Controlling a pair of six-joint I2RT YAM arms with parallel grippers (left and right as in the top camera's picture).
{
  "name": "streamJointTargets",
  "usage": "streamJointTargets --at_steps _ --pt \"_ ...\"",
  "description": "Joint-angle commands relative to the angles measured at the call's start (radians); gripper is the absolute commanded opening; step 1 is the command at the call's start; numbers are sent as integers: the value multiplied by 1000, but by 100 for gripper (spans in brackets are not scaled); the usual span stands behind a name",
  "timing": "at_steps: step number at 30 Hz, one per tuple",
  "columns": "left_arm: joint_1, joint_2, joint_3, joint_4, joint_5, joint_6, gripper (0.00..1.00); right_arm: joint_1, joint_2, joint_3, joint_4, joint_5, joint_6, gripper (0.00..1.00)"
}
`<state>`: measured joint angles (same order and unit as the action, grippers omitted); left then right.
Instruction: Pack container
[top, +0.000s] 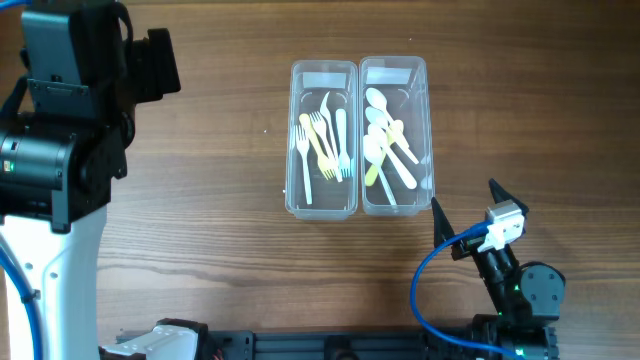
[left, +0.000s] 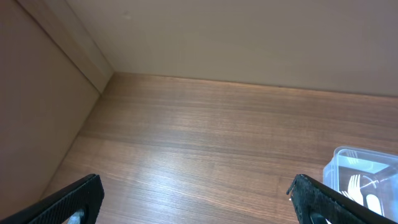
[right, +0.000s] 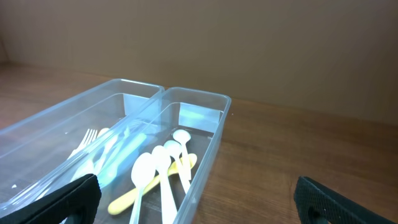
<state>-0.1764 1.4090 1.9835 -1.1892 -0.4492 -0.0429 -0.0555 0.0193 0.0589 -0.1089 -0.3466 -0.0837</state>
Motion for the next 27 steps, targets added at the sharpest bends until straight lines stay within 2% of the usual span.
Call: streamJointTargets --at_steps 1,18,21,23,27 --pt "0 -3 5 3 -16 -18 100 2 -16 -2 8 16 5 100" --pt "0 -3 5 -14 0 -18 100 2 -16 -2 8 16 5 100" --pt "-1 -34 4 -10 197 -18 100 2 -16 -2 8 16 5 100" --pt "17 -80 -32 78 325 -18 100 2 -16 -2 8 16 5 100" --pt "93 -230 -222 260 458 -18 100 2 -16 -2 8 16 5 100"
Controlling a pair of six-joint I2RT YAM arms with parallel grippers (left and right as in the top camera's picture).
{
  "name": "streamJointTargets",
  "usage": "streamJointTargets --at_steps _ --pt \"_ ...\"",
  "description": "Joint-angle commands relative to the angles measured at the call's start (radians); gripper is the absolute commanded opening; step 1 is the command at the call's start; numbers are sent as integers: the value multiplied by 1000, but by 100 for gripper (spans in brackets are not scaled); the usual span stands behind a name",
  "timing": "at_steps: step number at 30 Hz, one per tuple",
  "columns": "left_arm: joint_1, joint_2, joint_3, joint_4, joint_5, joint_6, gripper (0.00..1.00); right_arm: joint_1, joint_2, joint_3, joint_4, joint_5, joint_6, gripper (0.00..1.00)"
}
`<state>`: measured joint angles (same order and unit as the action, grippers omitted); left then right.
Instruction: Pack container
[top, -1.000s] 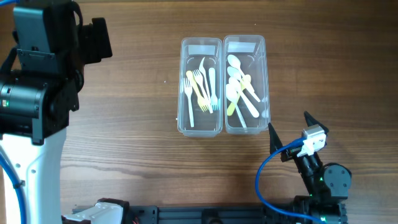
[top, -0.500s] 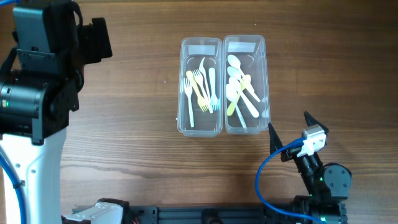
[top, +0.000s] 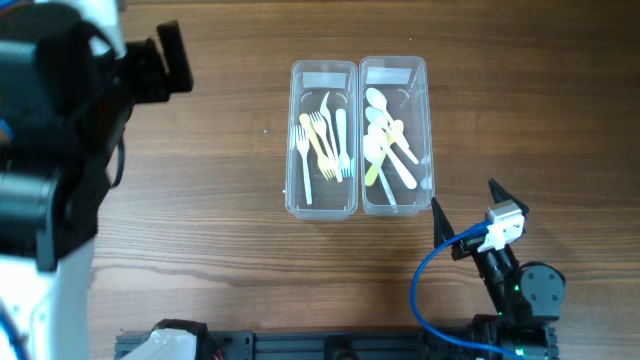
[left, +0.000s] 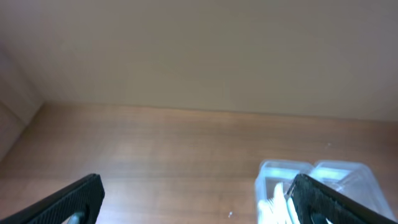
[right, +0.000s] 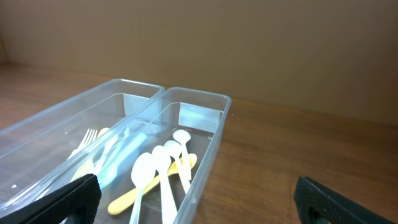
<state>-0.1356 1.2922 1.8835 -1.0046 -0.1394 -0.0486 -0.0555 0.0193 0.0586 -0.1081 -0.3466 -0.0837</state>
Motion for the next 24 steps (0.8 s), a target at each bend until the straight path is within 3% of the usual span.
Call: streamJointTargets --at_steps 1,6,8,12,19,24 --pt "74 -159 -191 121 173 -12 100 2 -16 -1 7 16 5 100" --pt "135 -475 -684 394 211 -12 100 2 -16 -1 7 16 5 100" --pt "135 -677 -979 543 211 -12 100 2 -16 -1 7 16 5 100" --pt "135 -921 -1321 726 211 -12 100 2 -16 -1 7 16 5 100" --pt "131 -1292 -1643 762 224 -11 100 2 -16 -1 7 16 5 100" --pt "131 -1289 -1727 764 228 -11 100 2 -16 -1 7 16 5 100"
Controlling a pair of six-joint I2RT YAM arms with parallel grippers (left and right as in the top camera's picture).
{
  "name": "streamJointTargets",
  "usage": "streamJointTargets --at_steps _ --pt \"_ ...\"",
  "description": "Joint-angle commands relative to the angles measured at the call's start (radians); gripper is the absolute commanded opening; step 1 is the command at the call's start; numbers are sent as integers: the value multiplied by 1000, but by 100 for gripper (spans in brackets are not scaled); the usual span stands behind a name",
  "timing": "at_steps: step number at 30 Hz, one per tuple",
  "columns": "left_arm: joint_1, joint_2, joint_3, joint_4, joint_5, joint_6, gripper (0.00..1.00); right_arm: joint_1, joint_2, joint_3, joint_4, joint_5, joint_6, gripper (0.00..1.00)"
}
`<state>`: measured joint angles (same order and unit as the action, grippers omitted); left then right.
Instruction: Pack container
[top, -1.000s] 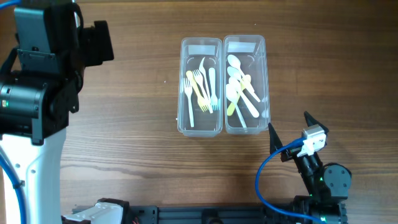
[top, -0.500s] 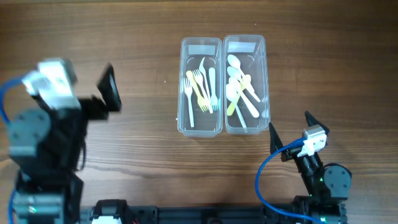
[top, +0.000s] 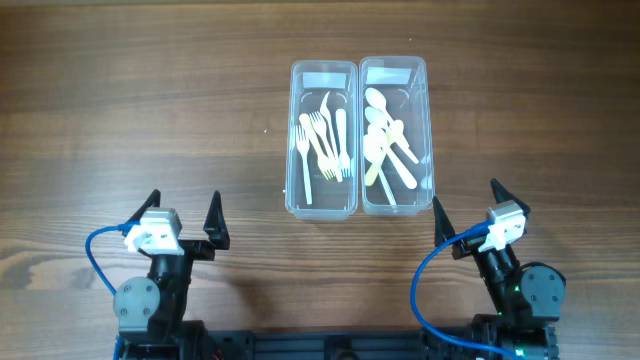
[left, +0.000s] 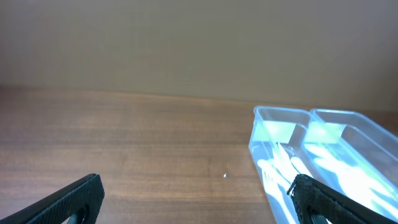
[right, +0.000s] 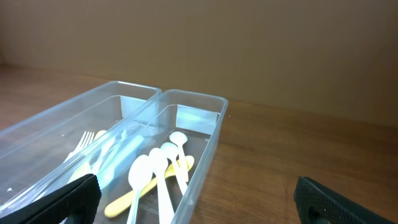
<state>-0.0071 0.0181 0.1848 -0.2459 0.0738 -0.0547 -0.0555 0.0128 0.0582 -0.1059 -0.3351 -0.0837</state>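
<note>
Two clear plastic containers stand side by side at the table's middle. The left container (top: 295, 140) holds several white and yellow forks (top: 322, 145). The right container (top: 428, 135) holds several white spoons and a yellow one (top: 385, 140). My left gripper (top: 182, 222) rests low at the front left, open and holding nothing, with the containers (left: 283, 140) ahead to its right. My right gripper (top: 463, 213) rests at the front right, open and holding nothing, just before the spoon container (right: 208, 143).
Bare brown wooden table (top: 150, 110) lies all round the containers. Blue cables loop by each arm base (top: 100, 250) at the front edge. A plain tan wall (left: 186, 43) backs the table in the wrist views.
My left arm was raised high at the far left, filling the overhead view; now it is folded down at the front left, its gripper still open. The right arm and containers are unchanged.
At the oldest moment my left arm stood raised over the table's left side, facing the back corner. Then it had turned toward the containers. Now it rests low at the front left. The right arm and cutlery stayed put throughout.
</note>
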Motion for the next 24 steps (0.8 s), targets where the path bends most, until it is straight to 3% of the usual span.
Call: streamJointTargets --at_steps 1,7,24 --pt "3 -15 -36 3 15 -6 100 2 -9 -1 5 5 5 100" --pt "2 -15 -111 6 8 -5 100 2 -9 -1 5 5 5 100" --pt "3 -13 -111 7 -11 -5 100 2 -9 -1 5 5 5 100"
